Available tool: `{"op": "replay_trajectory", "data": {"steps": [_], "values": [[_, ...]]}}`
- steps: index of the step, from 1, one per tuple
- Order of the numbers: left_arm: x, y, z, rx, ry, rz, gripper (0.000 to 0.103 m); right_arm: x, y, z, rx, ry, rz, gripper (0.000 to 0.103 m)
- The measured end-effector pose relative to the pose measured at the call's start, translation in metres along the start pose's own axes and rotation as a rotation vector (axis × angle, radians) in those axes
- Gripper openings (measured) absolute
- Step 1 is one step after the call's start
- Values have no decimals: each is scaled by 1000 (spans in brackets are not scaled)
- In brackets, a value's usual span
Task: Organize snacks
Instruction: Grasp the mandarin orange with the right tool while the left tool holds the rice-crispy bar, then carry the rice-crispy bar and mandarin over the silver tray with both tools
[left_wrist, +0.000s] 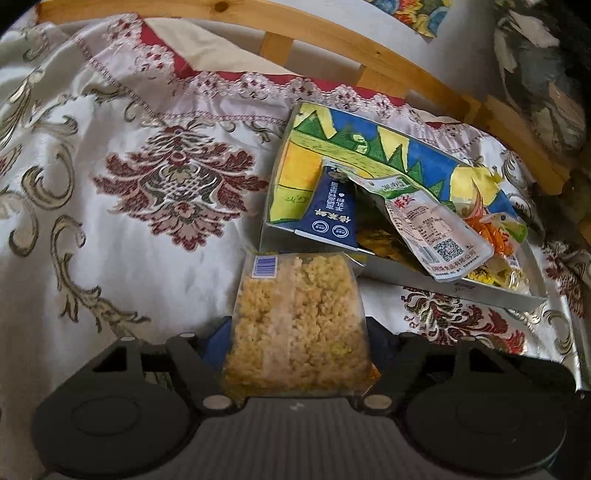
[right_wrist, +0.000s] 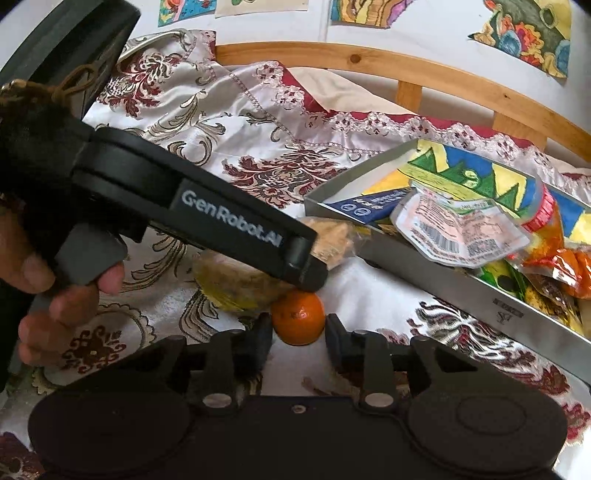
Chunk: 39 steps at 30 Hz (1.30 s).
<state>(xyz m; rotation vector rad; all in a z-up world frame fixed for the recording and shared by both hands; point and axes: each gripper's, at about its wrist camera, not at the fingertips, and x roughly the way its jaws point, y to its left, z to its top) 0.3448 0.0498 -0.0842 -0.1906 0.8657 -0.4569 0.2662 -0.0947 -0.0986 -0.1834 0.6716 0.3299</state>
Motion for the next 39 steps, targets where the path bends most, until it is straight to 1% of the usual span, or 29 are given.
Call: {"op": "replay_trajectory", "data": {"steps": [3,5,8,12,15,17,19,23,26,32,34,39], "values": [[-8,2,-1,-61,11,-21,77,-11,-3,-4,14,2,-8,33],[-13,0,-2,-83,15,-27,77,-21,-5,-8,23,-1,-14,33],[-19,-9,-8,-94,27,-19,77,-39,-10,-15,37,-8,-28,33],[-25,-26,-25,-95,54,-26,77,-68,-16,-27,43,-22,-48,33],[-31,-42,-40,-70,67,-22,77,-88,-18,-36,42,-23,-54,33],[-38,-53,-48,-44,61,-7,77,-101,-19,-44,42,-24,-60,33],[-45,-64,-54,-16,56,5,77,-113,-21,-52,50,-23,-66,33],[-60,-80,-62,1,54,-1,77,-132,-27,-66,84,-22,-76,33],[-65,-91,-68,34,56,20,77,-145,-31,-76,115,-29,-83,33],[-59,-103,-80,154,73,97,78,-154,-40,-88,155,-22,-107,33],[-55,-106,-83,195,68,115,78,-157,-43,-90,168,-26,-111,33],[-51,-110,-86,225,61,134,79,-159,-44,-92,173,-28,-121,33]]}}
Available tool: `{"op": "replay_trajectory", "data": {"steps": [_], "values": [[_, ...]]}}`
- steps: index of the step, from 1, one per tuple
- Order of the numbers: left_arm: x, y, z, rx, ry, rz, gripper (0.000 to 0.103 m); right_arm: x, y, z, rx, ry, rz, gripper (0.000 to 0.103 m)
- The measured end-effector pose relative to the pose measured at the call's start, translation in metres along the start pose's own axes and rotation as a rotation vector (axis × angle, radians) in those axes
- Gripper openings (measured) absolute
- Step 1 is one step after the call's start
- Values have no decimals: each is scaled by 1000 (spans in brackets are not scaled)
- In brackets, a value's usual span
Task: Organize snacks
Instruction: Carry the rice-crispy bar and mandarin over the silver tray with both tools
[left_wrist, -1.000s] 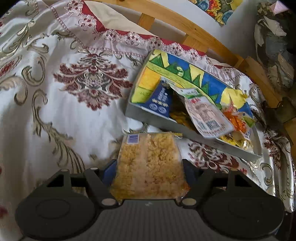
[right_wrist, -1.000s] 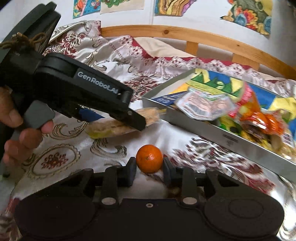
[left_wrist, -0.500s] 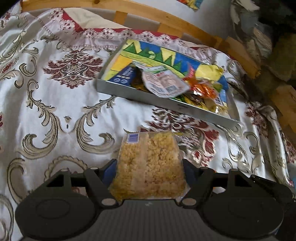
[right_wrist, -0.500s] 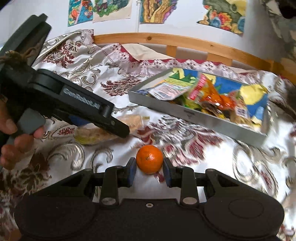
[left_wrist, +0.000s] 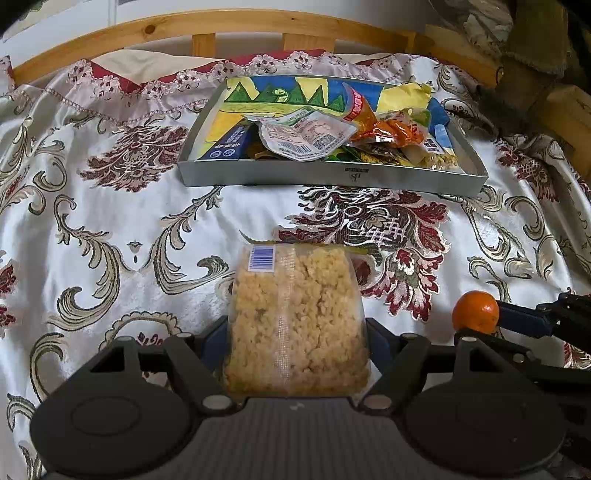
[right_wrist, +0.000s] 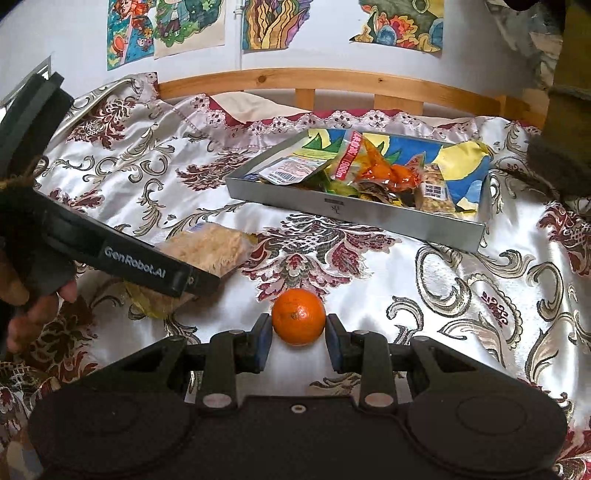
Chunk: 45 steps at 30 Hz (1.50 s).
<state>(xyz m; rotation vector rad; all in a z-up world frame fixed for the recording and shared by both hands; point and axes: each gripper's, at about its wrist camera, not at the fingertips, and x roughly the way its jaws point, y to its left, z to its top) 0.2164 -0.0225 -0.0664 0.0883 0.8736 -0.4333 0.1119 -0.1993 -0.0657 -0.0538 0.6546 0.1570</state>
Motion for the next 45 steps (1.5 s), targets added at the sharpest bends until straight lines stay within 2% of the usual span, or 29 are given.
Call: {"op": "replay_trajectory", "data": {"steps": [10,37,45], "values": [[-4,-5,3,-24,-5,23,77,0,-1,-1,15,-16,-2,33],[-28,-18,17,-78,-120,-59,77,-7,-14,6,73,-96,-28,33],[-29,-19,34,-96,-154,-84,77,-7,-28,15,99,-127,-48,33]]}}
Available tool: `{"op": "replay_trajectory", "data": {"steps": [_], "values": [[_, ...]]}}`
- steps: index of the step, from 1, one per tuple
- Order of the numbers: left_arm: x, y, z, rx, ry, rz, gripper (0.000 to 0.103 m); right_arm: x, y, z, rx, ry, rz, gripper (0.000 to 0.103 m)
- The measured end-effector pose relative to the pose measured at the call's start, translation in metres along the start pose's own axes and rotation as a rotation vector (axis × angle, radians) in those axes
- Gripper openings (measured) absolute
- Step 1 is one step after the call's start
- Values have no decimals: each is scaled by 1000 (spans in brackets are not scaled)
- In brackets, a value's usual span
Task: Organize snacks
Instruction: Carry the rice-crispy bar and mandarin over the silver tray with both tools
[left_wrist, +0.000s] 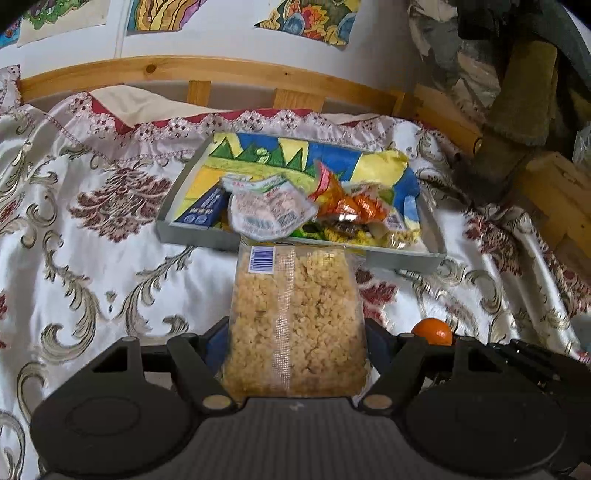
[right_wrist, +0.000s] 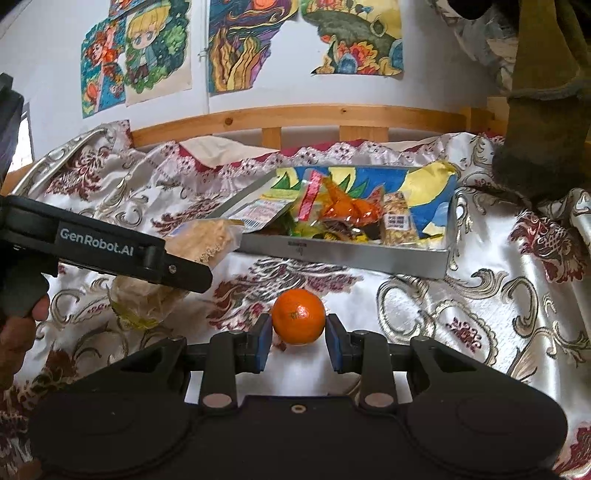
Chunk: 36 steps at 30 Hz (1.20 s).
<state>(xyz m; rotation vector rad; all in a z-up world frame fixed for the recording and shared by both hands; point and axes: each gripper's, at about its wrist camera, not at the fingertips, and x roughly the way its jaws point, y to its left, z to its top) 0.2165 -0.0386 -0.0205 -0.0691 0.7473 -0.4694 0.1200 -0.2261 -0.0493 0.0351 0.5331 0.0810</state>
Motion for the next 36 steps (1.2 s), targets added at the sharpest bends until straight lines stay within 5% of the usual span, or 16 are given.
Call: {"op": "replay_trajectory", "data": {"steps": [16,25,36], "values": [[54,-17,95,16,-136,-56,77,53,-56,57,20,-76,-88,33],[124,-44,141,22,-102,-66,77,104,-101,83,3,-11,-250,33],[170,-75,145,89,-3,20,77,126,-105,88,-60,31,-247,34]]}}
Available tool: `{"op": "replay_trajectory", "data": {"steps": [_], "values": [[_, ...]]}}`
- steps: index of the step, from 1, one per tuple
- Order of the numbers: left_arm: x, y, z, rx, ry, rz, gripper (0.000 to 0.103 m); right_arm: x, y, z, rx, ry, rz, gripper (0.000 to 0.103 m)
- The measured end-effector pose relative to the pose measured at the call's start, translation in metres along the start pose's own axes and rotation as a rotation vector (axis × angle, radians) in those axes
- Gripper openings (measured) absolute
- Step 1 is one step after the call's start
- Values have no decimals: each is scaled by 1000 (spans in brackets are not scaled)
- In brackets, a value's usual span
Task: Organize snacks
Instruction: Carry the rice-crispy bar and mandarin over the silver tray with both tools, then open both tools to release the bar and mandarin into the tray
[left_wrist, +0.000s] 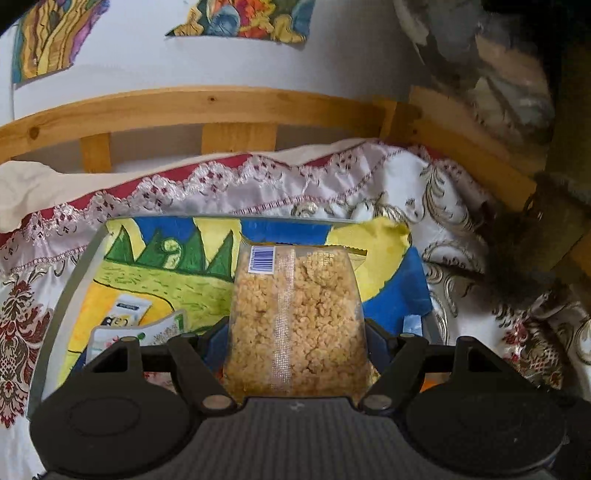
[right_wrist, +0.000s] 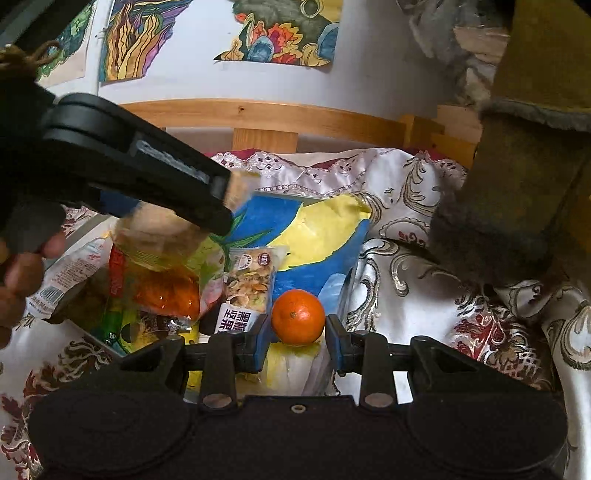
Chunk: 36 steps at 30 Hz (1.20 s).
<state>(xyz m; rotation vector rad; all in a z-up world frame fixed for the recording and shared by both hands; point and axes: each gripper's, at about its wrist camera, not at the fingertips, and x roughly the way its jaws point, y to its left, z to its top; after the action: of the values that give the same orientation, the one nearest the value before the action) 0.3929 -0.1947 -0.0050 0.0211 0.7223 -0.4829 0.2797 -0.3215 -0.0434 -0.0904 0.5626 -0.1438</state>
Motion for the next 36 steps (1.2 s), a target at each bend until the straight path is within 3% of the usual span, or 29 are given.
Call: {"op": "replay_trajectory", "data": {"steps": [11,18,27,36], "values": [[6,0,0,-30,26,10,84,-7,-9,-1,18,4,-2,41],[-6,2,0,-65,-1,3,95,-18,-11,-3,31,-18,4,54],[-60,12,-16,-143,-164,-10,101,-57,-11,5,58,-98,23,70],[-124,22,-32,-155,-297,59,102,-110,-10,16,94,-182,41,82]]}}
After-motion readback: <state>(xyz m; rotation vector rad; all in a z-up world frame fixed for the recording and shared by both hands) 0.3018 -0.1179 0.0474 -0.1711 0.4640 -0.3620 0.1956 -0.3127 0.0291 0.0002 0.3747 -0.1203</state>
